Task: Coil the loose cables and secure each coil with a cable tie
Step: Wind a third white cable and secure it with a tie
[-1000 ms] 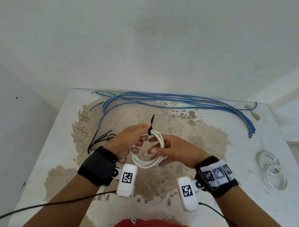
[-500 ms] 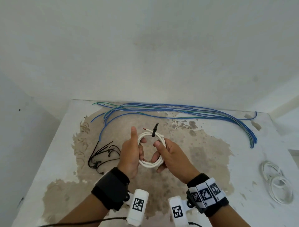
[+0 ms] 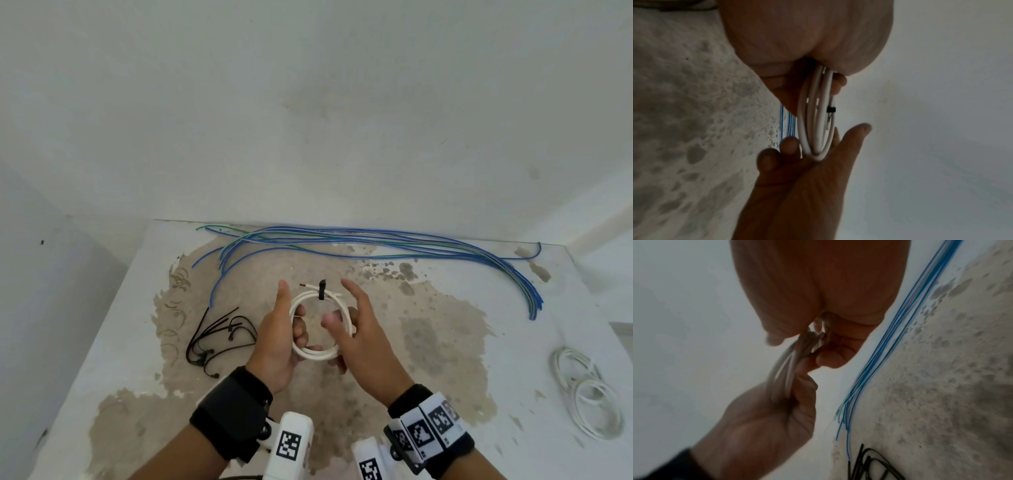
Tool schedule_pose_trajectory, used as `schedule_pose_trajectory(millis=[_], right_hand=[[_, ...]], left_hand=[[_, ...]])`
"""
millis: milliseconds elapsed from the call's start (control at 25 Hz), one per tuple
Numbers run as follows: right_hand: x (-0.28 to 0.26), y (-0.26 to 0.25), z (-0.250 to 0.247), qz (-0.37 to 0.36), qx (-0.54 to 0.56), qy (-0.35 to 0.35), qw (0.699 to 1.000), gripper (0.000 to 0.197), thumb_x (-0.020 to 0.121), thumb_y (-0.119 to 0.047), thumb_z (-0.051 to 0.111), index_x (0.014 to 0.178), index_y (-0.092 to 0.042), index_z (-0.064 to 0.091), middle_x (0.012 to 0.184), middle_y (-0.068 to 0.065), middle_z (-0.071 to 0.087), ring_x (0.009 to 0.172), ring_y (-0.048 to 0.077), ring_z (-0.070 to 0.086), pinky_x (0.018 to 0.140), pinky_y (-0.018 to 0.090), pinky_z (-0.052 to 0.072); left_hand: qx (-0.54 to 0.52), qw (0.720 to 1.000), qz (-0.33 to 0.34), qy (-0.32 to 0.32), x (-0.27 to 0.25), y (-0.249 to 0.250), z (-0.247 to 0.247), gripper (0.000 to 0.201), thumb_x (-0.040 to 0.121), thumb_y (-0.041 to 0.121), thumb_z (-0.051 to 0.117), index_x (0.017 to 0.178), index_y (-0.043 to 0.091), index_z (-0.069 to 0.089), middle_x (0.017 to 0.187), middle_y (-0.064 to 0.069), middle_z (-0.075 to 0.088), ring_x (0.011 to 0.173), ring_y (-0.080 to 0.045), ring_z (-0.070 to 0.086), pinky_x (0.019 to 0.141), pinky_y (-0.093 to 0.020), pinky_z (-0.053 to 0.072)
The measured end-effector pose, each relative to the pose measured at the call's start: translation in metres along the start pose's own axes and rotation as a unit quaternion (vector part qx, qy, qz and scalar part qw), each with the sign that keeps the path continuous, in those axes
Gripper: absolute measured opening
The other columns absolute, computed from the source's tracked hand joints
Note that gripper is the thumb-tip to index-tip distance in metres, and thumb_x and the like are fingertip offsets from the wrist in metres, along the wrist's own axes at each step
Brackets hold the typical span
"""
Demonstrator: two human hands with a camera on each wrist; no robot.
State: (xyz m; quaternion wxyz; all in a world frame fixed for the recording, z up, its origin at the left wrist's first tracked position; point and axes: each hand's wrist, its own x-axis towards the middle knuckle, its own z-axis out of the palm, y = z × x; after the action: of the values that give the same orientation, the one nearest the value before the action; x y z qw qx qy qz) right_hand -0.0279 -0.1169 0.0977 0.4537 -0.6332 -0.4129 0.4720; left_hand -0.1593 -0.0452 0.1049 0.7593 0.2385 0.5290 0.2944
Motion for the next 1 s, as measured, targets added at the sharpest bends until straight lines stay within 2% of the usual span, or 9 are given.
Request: schedule_pose_trajectory(millis=[160,280,400,560,680,760,800,880,1000], right_hand=[[-0.002,0.009,0.007,-0.034,-0.015,0.023,0.999,0.082,0.068,-0.049,0.089,0.138,-0.040,0.047,0.088,0.003,0.064,0.055,0.014,0.058,0.051,0.029,0.050],[-0.002,0.009,0.009,-0.042,0.001,0.037,0.998,0.073,0.071,-0.039,0.090,0.133,-0.034,0.052,0.076,0.005,0.061,0.049,0.015,0.054,0.047,0.028,0.047],[-0.002,0.008,0.007,-0.040,0.032,0.036,0.998,0.069,0.073,-0.033,0.091,0.131,-0.034,0.053,0.072,0.004,0.057,0.044,0.017,0.051,0.042,0.030,0.044],[-0.004,0.007,-0.004,-0.030,0.070,-0.020,0.997,0.064,0.075,-0.027,0.089,0.129,-0.035,0.055,0.072,0.002,0.057,0.044,0.021,0.048,0.040,0.031,0.045],[-0.010,0.007,-0.004,-0.021,0.089,-0.079,0.993,0.070,0.077,-0.028,0.088,0.135,-0.041,0.051,0.078,0.003,0.061,0.049,0.024,0.052,0.043,0.033,0.048],[-0.012,0.005,-0.004,-0.010,0.060,-0.075,0.995,0.076,0.082,-0.048,0.079,0.146,-0.047,0.039,0.092,0.002,0.066,0.056,0.023,0.059,0.046,0.033,0.051],[-0.011,0.003,-0.005,0.012,0.033,-0.055,0.998,0.075,0.084,-0.062,0.067,0.149,-0.046,0.036,0.100,0.000,0.066,0.064,0.022,0.064,0.052,0.036,0.055],[0.000,-0.006,-0.008,0.119,0.032,-0.034,0.992,0.073,0.086,-0.078,0.040,0.141,-0.032,0.053,0.109,-0.004,0.071,0.084,0.021,0.072,0.076,0.042,0.061],[0.020,-0.023,-0.009,0.214,0.108,-0.046,0.970,0.051,0.100,-0.060,0.046,0.103,-0.020,0.076,0.098,-0.001,0.076,0.085,0.018,0.070,0.074,0.031,0.052]], left_hand=[[-0.042,0.998,0.002,0.046,0.002,-0.001,0.000,0.067,0.096,0.071,0.030,0.064,0.015,0.050,0.045,0.004,0.029,0.039,-0.011,0.025,0.048,-0.027,0.026],[-0.057,0.996,0.022,0.070,0.003,-0.001,0.002,0.070,0.098,0.070,0.026,0.061,0.014,0.048,0.045,0.004,0.027,0.037,-0.010,0.024,0.047,-0.027,0.024],[-0.038,0.999,0.000,0.031,0.005,0.002,-0.001,0.068,0.096,0.071,0.031,0.064,0.014,0.049,0.047,0.002,0.032,0.039,-0.011,0.029,0.046,-0.025,0.029],[0.083,0.992,-0.046,-0.087,0.006,0.019,-0.008,0.061,0.086,0.071,0.054,0.088,0.014,0.072,0.076,-0.008,0.067,0.059,-0.018,0.061,0.057,-0.028,0.053],[0.170,0.981,-0.042,-0.085,0.002,0.029,-0.006,0.043,0.088,0.063,0.059,0.093,0.024,0.076,0.086,0.002,0.074,0.068,-0.012,0.060,0.059,-0.027,0.047],[0.217,0.974,-0.012,-0.062,0.000,0.029,-0.004,0.034,0.092,0.056,0.059,0.093,0.026,0.075,0.086,0.007,0.074,0.066,-0.009,0.055,0.052,-0.022,0.036],[0.224,0.973,0.002,-0.060,0.000,0.028,-0.004,0.031,0.092,0.053,0.061,0.092,0.025,0.075,0.087,0.007,0.075,0.062,-0.008,0.053,0.048,-0.020,0.031],[0.230,0.970,0.021,-0.068,-0.002,0.025,-0.004,0.029,0.092,0.048,0.064,0.093,0.021,0.075,0.090,0.004,0.075,0.055,-0.006,0.051,0.044,-0.018,0.024],[0.255,0.962,0.036,-0.090,-0.006,0.020,-0.002,0.026,0.092,0.044,0.066,0.094,0.019,0.076,0.085,0.005,0.074,0.051,-0.007,0.053,0.042,-0.017,0.021]])
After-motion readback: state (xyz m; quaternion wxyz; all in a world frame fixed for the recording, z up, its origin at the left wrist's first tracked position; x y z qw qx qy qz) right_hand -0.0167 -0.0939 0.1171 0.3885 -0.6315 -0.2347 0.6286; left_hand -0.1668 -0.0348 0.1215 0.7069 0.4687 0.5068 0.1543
